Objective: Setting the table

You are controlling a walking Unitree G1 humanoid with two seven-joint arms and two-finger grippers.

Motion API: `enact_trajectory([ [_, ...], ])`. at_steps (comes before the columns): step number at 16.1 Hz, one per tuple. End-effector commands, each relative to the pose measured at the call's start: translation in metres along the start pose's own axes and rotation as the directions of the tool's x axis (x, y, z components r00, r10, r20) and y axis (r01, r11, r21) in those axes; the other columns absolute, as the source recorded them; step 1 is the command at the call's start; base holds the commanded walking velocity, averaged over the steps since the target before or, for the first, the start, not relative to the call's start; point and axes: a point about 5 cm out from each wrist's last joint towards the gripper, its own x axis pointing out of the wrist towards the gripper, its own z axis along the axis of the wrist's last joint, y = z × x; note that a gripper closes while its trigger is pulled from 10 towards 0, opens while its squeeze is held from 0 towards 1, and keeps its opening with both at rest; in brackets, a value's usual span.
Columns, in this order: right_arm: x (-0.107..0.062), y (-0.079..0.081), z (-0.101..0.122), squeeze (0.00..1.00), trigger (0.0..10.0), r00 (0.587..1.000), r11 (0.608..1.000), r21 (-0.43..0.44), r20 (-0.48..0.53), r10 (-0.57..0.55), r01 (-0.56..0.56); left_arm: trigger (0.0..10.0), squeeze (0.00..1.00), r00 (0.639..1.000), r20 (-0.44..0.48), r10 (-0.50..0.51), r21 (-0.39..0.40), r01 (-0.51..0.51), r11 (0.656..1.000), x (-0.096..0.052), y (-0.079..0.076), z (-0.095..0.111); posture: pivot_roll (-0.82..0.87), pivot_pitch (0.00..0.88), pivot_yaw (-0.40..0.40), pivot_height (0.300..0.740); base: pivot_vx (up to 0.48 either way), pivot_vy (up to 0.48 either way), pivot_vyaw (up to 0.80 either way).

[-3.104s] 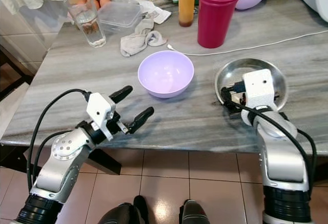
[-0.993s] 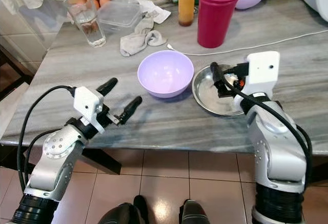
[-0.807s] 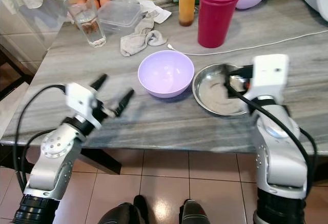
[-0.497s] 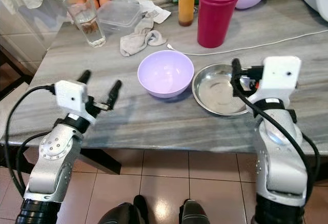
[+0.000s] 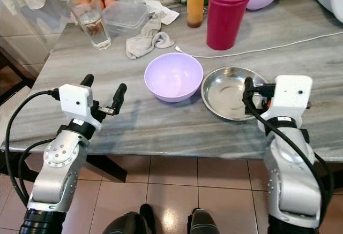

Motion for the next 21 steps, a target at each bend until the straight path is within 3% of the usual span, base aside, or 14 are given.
enact_trajectory([
  [1,0.001,-0.003,-0.003,0.0,10.0,1.0,1.0,-0.004,-0.028,-0.005,0.005,10.0,0.0,1.0,-0.024,0.002,0.007,-0.002,1.0,-0.001,0.001,-0.003,-0.32,0.205,0.105,0.74,0.0,0.0,0.0],
  [4,0.014,-0.006,-0.003,0.0,10.0,0.998,0.999,-0.04,-0.047,0.035,-0.037,10.0,0.0,0.999,-0.021,-0.03,-0.018,0.029,0.999,0.001,-0.004,-0.003,-0.32,0.201,0.105,0.74,0.0,0.0,0.0],
  [9,0.034,0.002,0.003,0.0,10.0,0.992,0.987,-0.103,-0.035,0.121,-0.124,10.0,0.0,0.969,0.009,-0.245,-0.067,0.245,0.967,-0.007,-0.01,-0.001,-0.31,0.201,0.098,0.74,0.0,0.0,0.0],
  [15,0.033,0.015,-0.004,0.0,10.0,0.968,0.971,-0.039,-0.091,0.233,-0.237,10.0,0.0,0.898,-0.036,-0.439,-0.073,0.436,0.897,-0.02,-0.014,-0.009,-0.31,0.221,0.101,0.74,0.0,0.0,0.0],
  [21,0.028,0.024,-0.014,0.0,10.0,0.933,0.946,0.015,-0.157,0.323,-0.325,10.0,0.0,0.876,-0.05,-0.479,-0.08,0.475,0.876,-0.025,-0.015,-0.012,-0.31,0.226,0.098,0.74,0.0,0.0,0.0],
])
